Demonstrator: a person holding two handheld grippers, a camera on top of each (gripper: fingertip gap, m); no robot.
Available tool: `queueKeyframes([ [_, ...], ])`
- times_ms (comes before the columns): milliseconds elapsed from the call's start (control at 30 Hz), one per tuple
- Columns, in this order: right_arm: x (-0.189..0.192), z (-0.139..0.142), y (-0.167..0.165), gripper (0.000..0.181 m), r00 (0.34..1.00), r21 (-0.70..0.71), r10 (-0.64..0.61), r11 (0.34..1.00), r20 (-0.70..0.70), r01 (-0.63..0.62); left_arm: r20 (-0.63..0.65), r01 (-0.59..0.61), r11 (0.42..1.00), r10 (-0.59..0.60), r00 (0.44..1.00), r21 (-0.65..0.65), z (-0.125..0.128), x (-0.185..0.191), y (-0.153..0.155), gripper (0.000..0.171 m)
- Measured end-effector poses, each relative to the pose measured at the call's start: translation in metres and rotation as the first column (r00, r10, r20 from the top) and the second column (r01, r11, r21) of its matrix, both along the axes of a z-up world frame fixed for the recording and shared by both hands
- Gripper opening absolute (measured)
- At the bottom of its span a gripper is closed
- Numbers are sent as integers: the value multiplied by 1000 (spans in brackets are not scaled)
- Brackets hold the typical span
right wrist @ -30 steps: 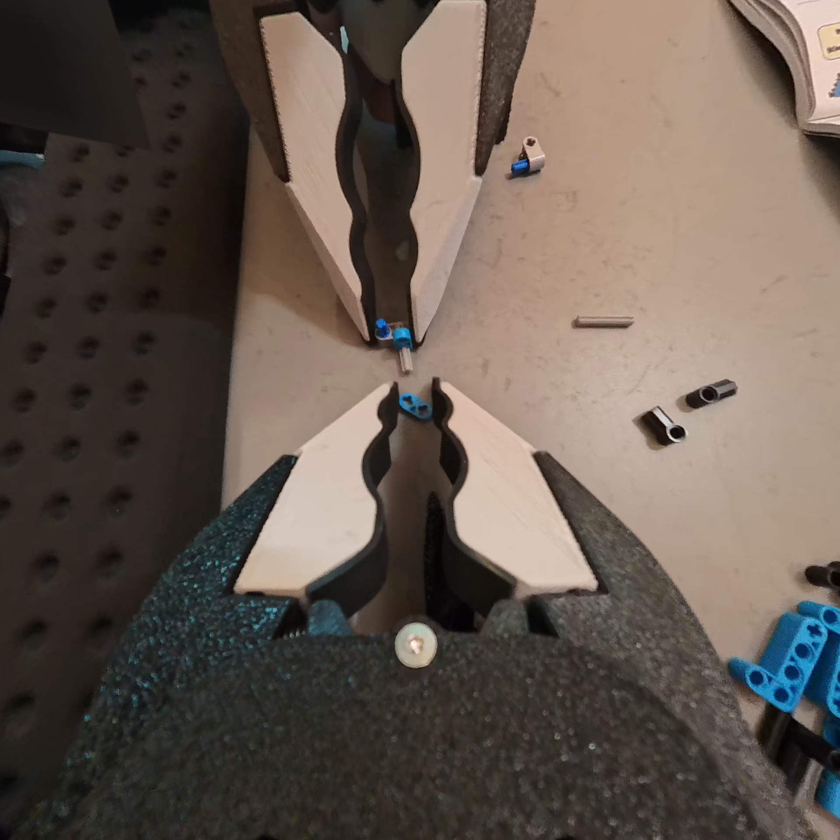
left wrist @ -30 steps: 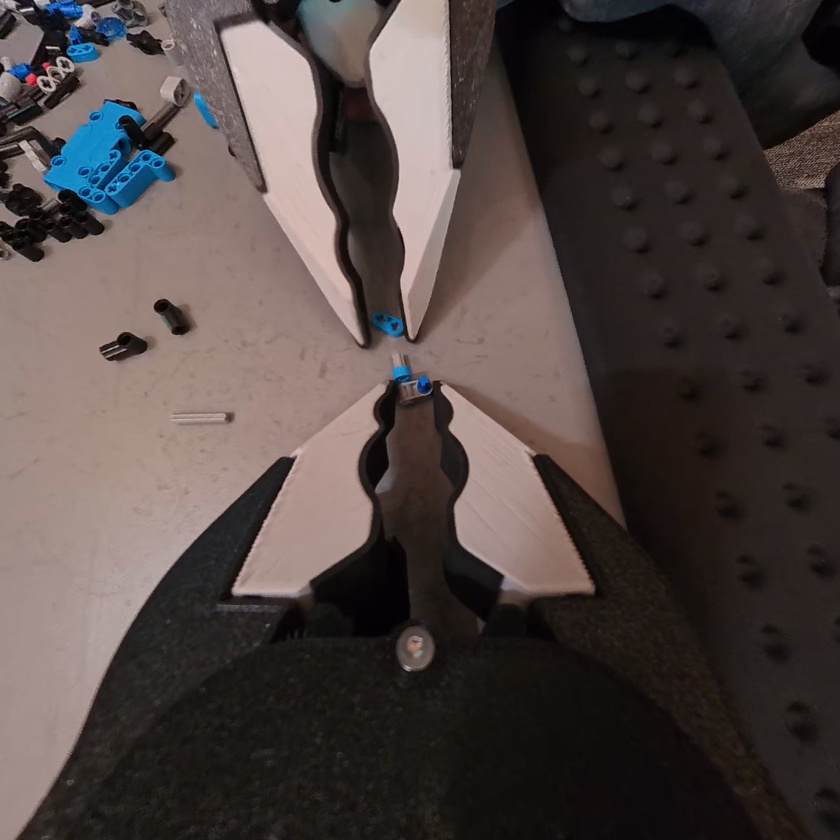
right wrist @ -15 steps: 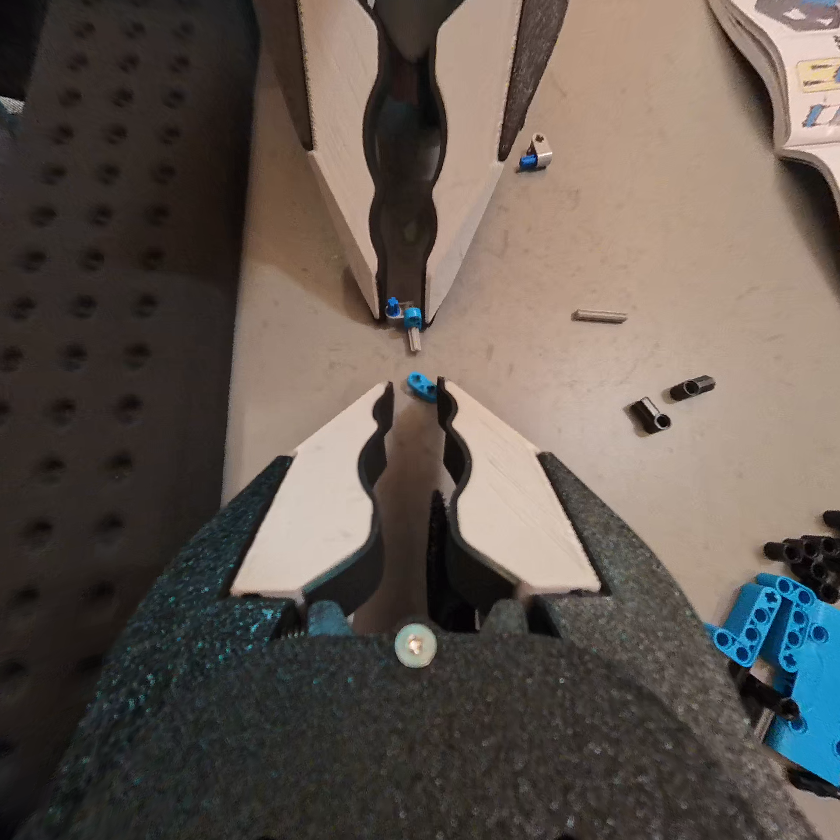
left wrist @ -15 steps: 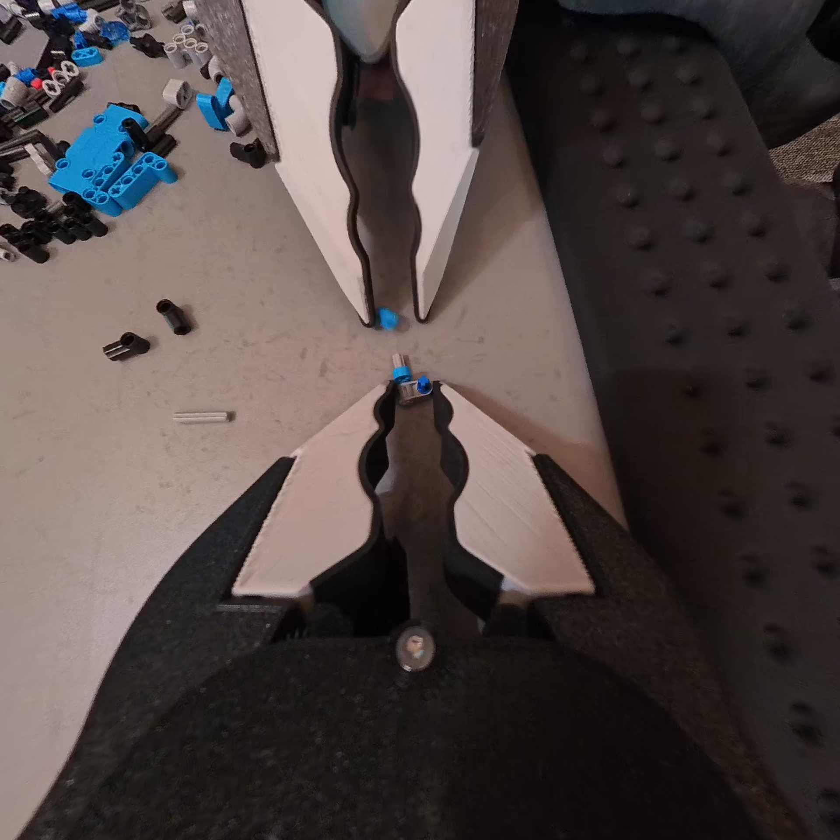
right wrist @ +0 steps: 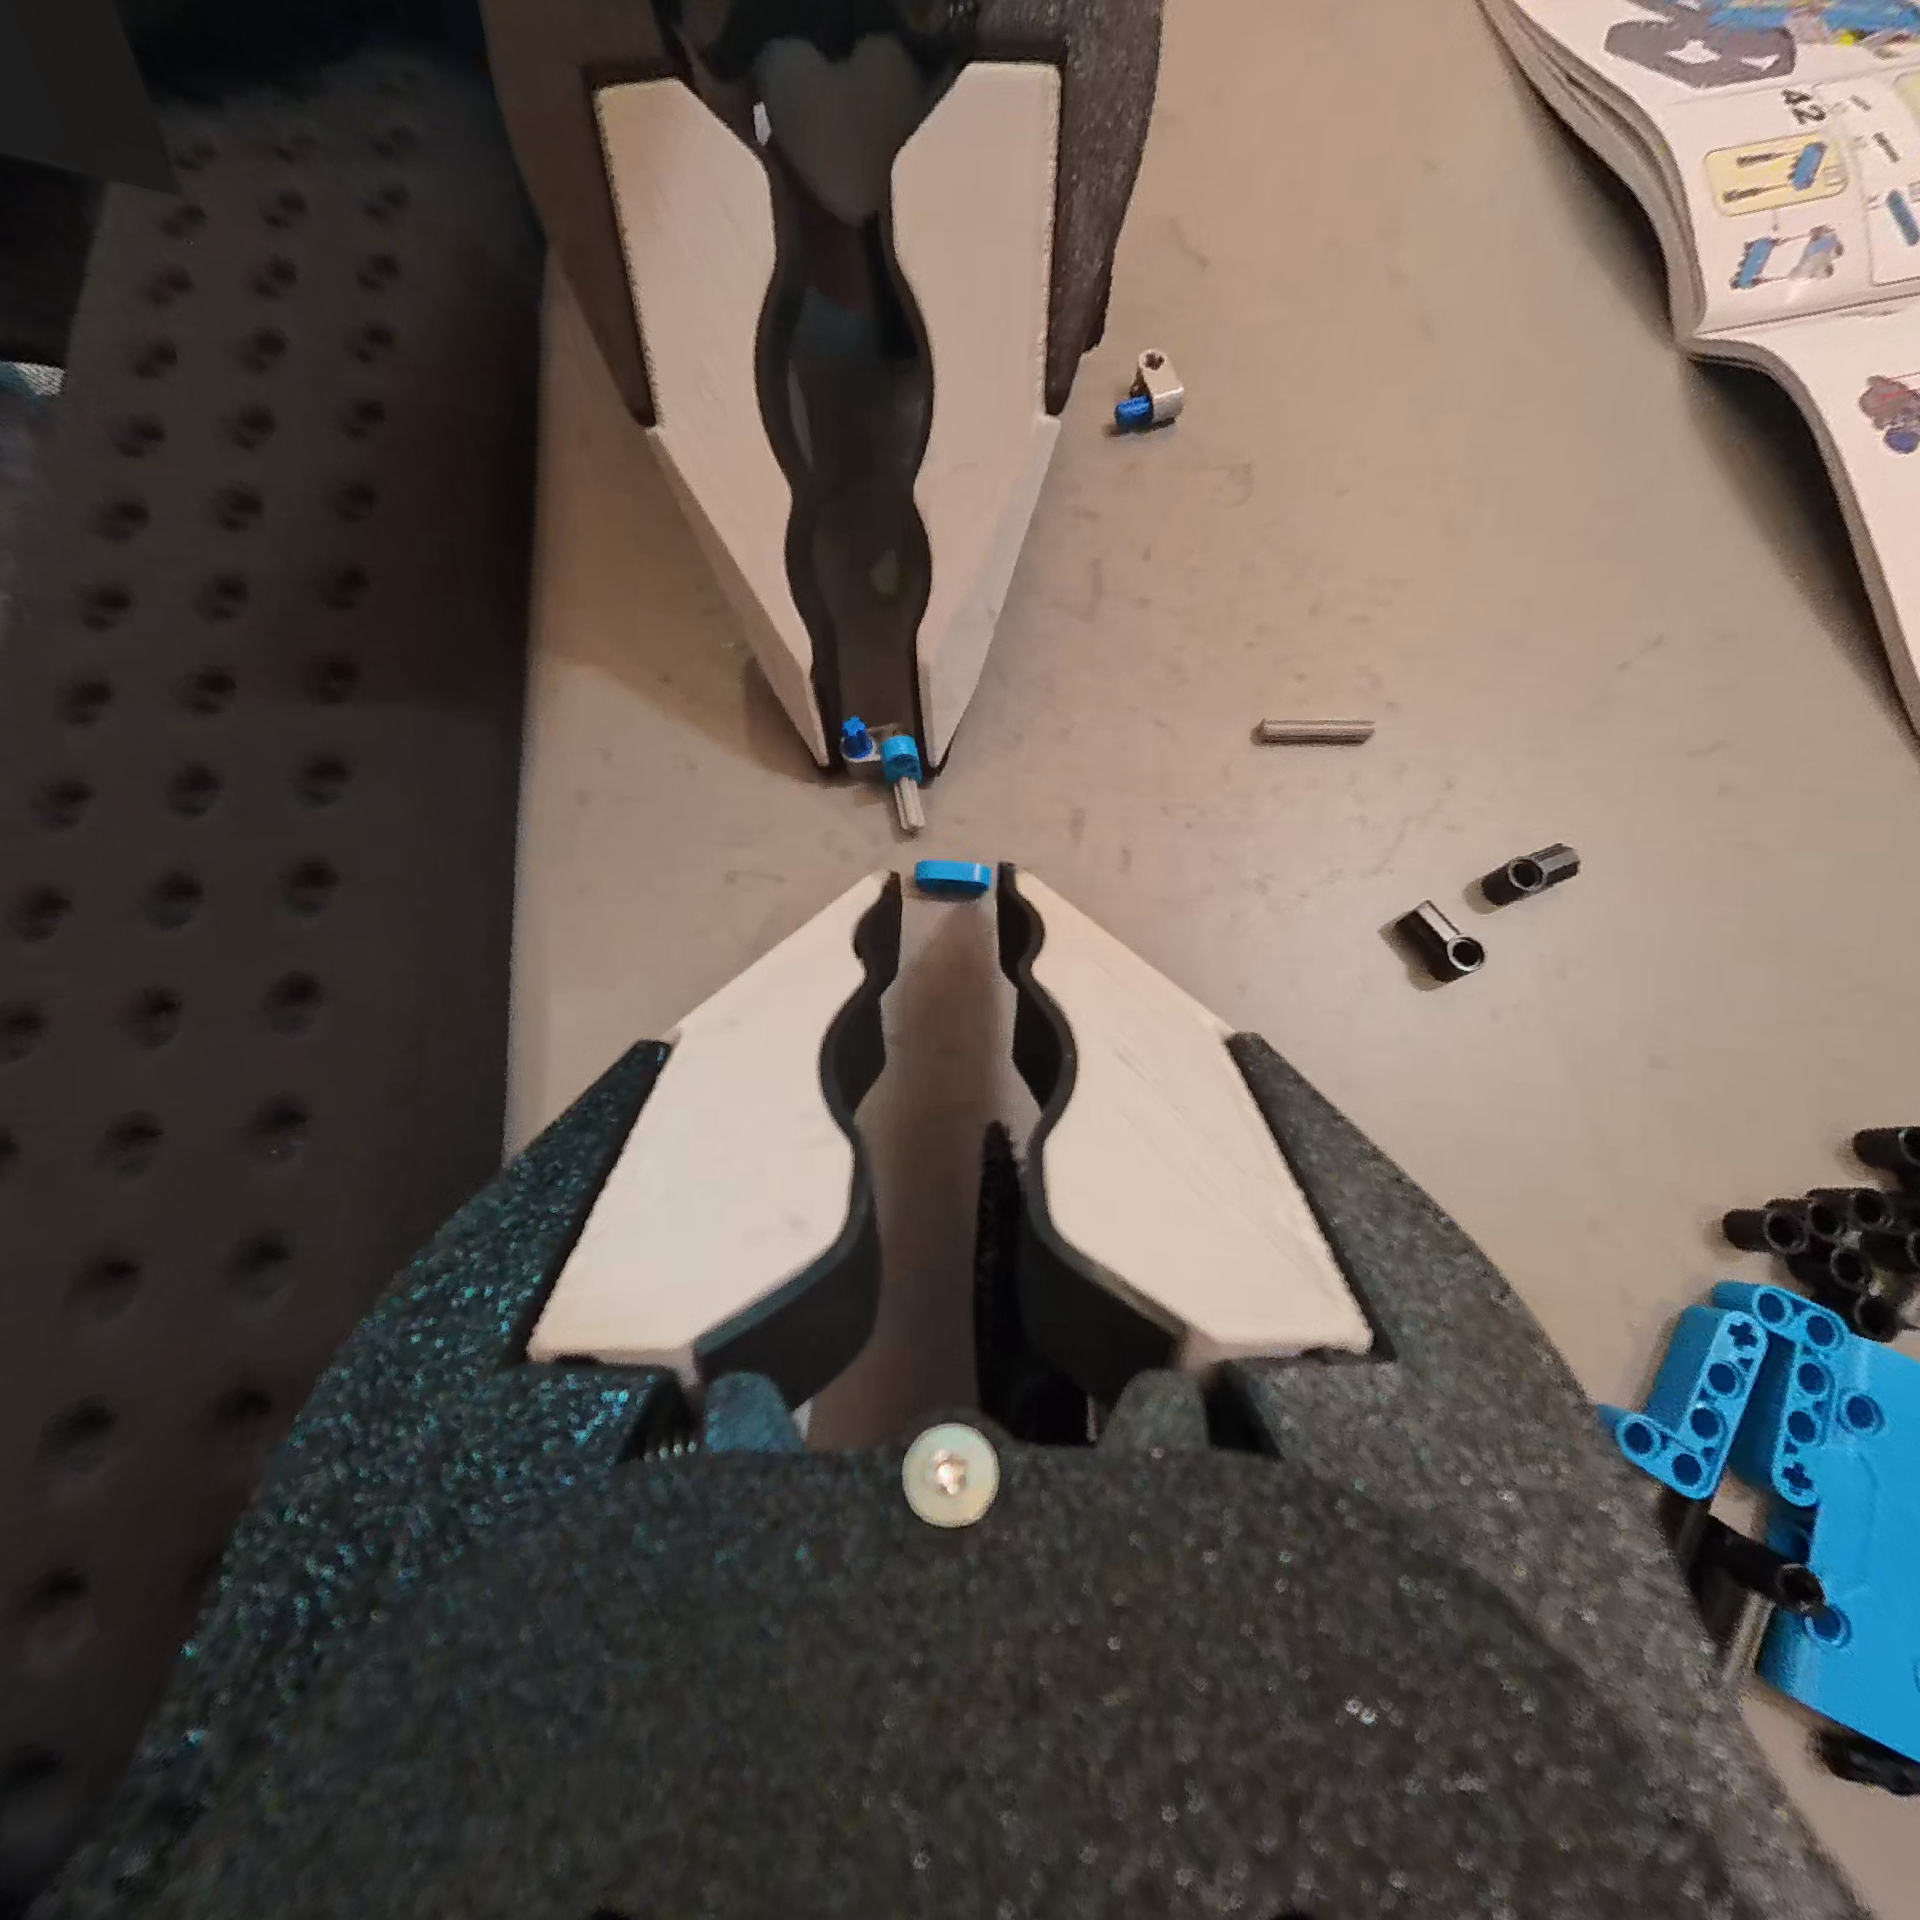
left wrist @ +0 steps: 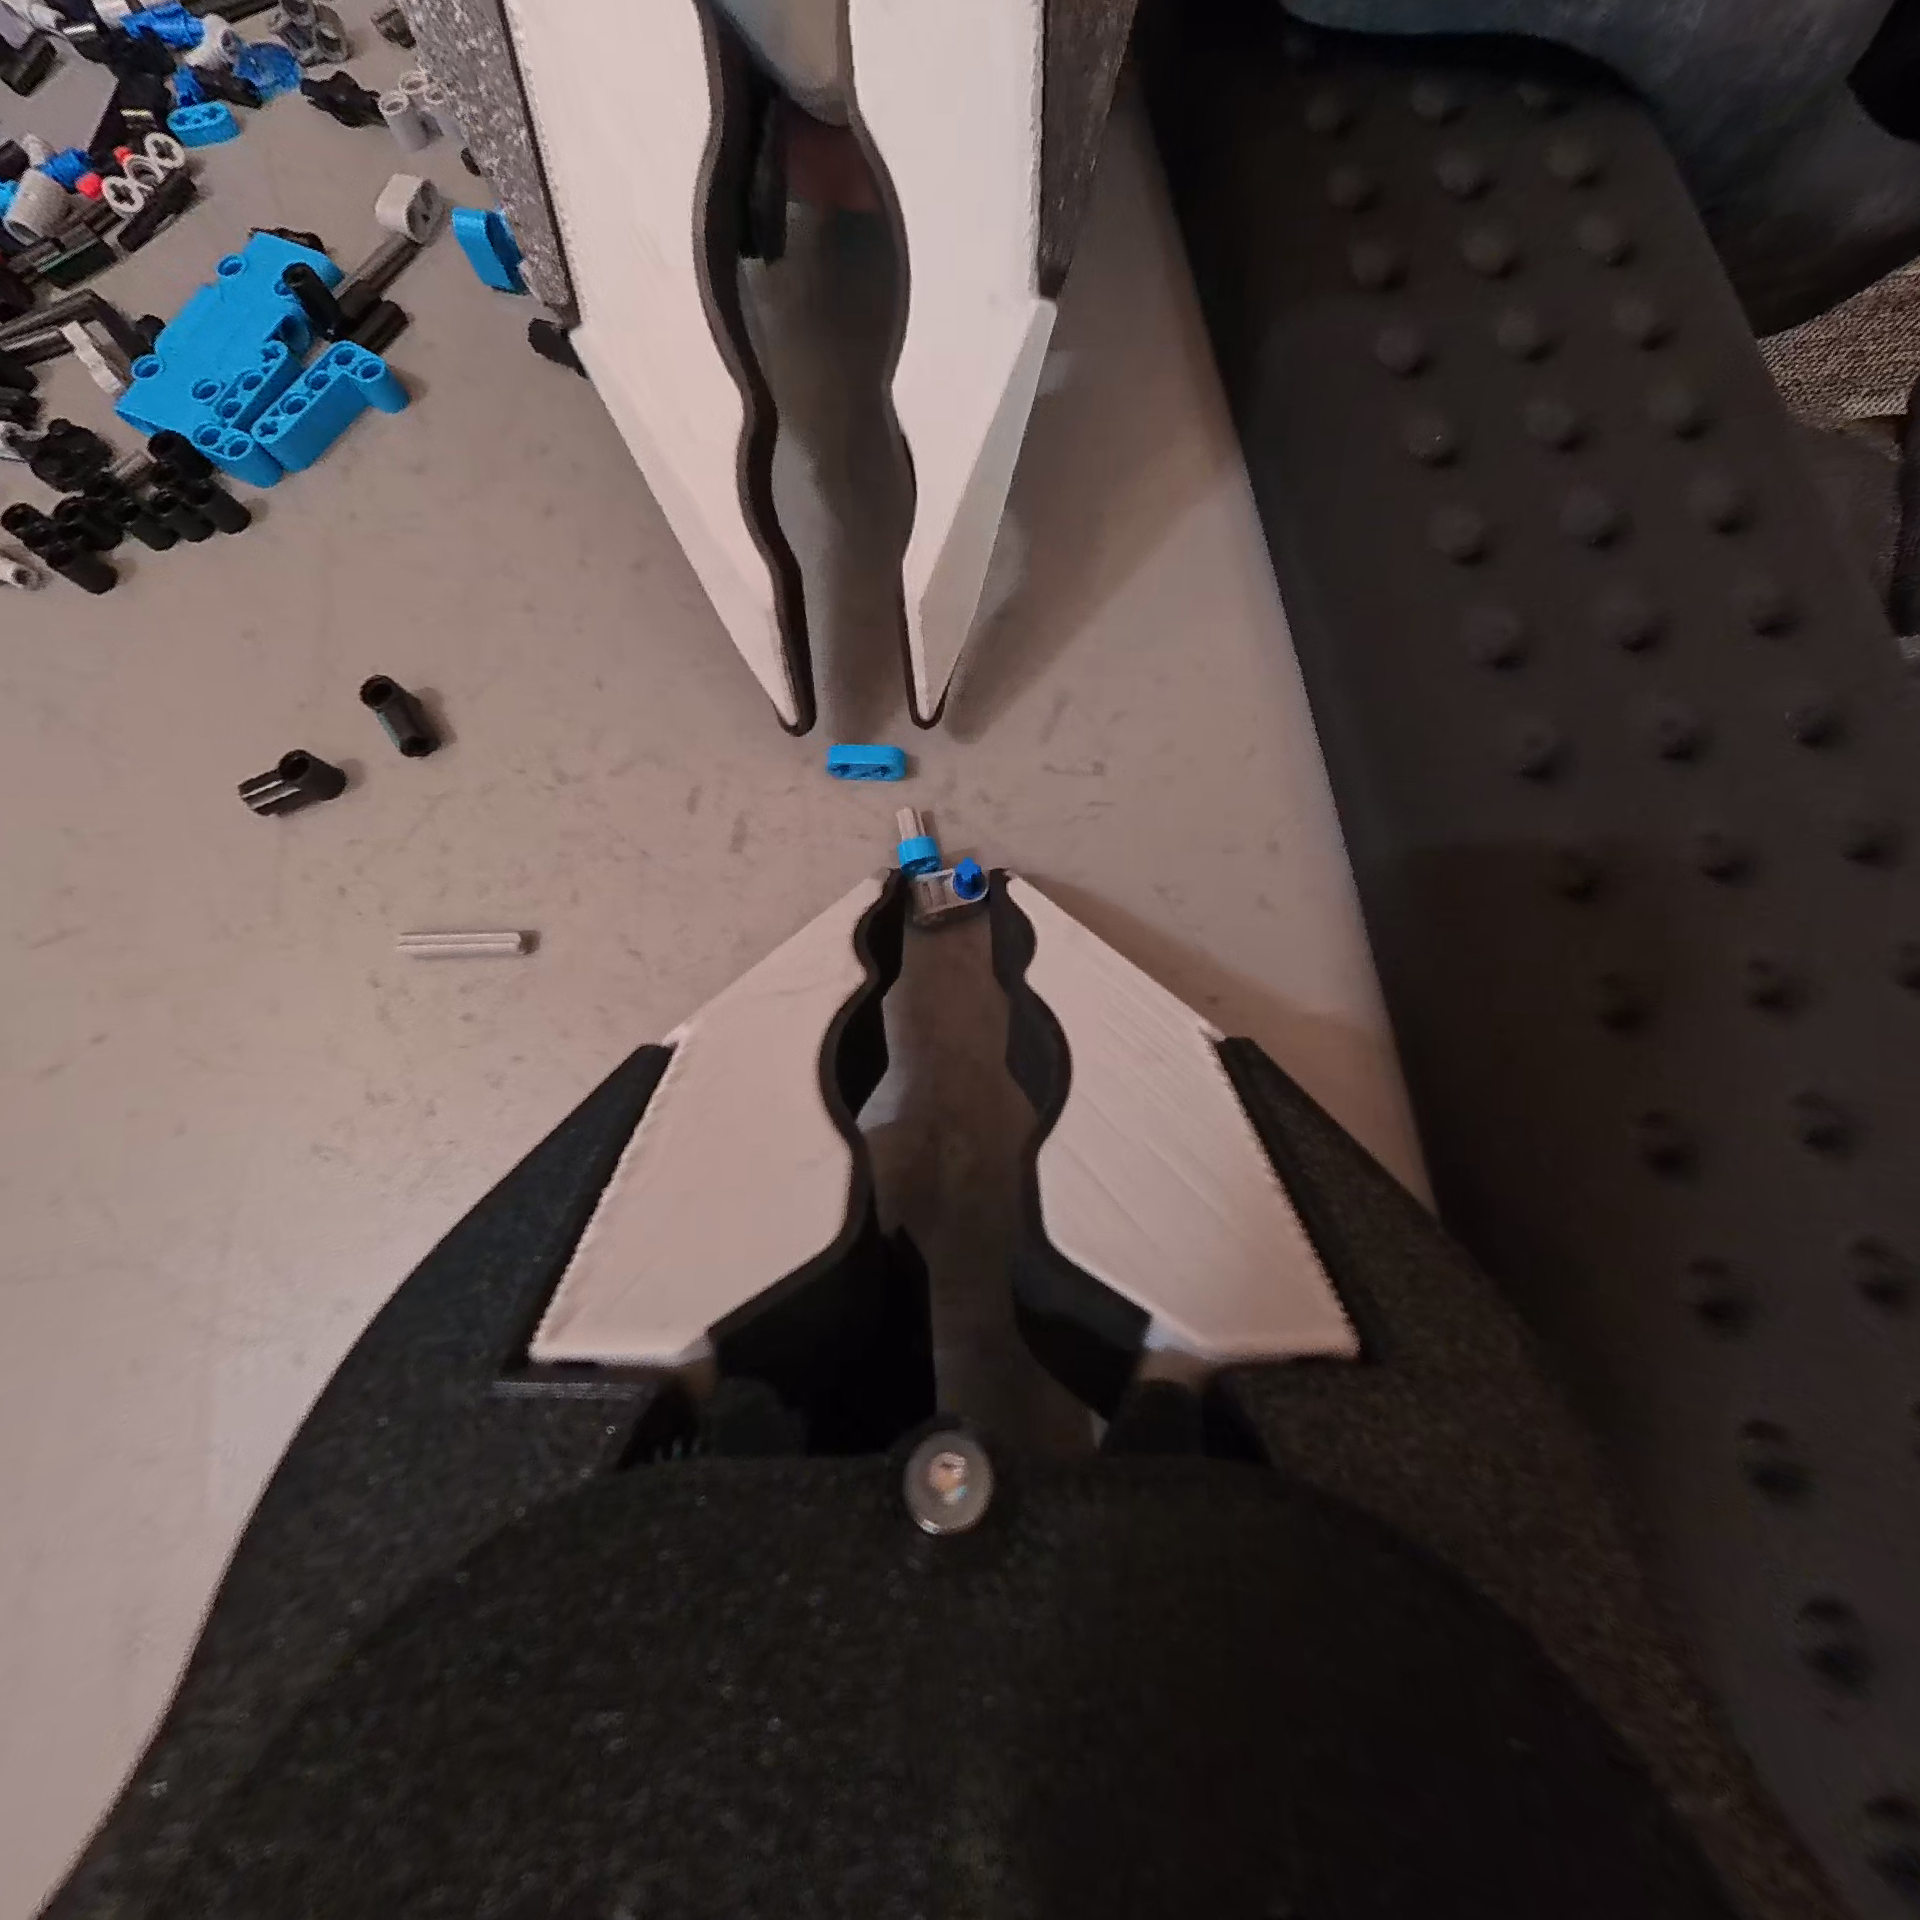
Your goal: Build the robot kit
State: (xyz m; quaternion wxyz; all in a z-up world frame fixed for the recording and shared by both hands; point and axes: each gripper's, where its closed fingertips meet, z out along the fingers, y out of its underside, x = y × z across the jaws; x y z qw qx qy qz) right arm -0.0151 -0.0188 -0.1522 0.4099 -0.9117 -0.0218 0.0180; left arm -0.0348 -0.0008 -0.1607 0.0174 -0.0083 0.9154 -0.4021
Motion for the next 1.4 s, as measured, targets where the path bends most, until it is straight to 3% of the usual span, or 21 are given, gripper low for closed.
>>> queueKeyframes([
  [267, -1, -9, 6, 23, 999, -36, -18, 999, -41, 16, -2, 0, 1000, 0, 1000, 1, 0, 1, 2, 16],
  [467, -1, -9, 5, 16, 1000, -32, -11, 999, -8, 10, -43, -29, 1000, 29, 999, -1, 0, 5, 3, 15],
  [700, 5, -6, 9, 15, 983, -45, -13, 999, 181, 22, -127, -51, 999, 49, 991, -13, 2, 7, 4, 15],
  [967, 8, 0, 22, 15, 820, -72, 51, 997, 570, -11, -223, -72, 996, 57, 973, -59, 9, 7, 5, 15],
  [1400, 5, -1, 22, 15, 784, -75, 78, 996, 616, -40, -209, -64, 998, 60, 976, -14, 2, 7, 9, 14],
])
